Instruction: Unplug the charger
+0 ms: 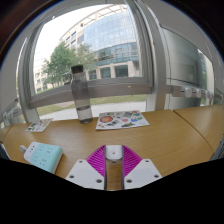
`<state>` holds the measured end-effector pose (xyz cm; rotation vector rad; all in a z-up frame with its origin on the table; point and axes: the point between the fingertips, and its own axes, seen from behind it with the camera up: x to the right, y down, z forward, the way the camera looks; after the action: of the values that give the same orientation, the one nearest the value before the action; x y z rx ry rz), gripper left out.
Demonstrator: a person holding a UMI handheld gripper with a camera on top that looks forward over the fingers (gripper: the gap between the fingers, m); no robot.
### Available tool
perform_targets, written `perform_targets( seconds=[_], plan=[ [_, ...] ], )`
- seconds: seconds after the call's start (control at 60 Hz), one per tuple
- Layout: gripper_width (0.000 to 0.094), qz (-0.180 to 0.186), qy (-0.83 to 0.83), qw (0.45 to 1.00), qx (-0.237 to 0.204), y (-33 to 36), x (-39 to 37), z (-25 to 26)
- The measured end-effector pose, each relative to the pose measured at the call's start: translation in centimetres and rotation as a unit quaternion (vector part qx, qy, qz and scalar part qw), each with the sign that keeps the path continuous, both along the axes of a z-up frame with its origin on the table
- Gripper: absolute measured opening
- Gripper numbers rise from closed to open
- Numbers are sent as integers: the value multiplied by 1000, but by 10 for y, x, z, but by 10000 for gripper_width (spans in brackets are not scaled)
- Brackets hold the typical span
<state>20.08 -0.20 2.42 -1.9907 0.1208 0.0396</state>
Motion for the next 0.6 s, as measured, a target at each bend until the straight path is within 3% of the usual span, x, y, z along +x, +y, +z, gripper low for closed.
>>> perform_targets(
  seconds=[0.283, 0.5, 0.6],
  plan=[
    [258, 13, -10, 1000, 17, 3, -6, -11],
    [568, -8, -8, 1000, 1, -21, -11, -18],
    [638, -26, -12, 999, 22, -43, -11, 7]
  ],
)
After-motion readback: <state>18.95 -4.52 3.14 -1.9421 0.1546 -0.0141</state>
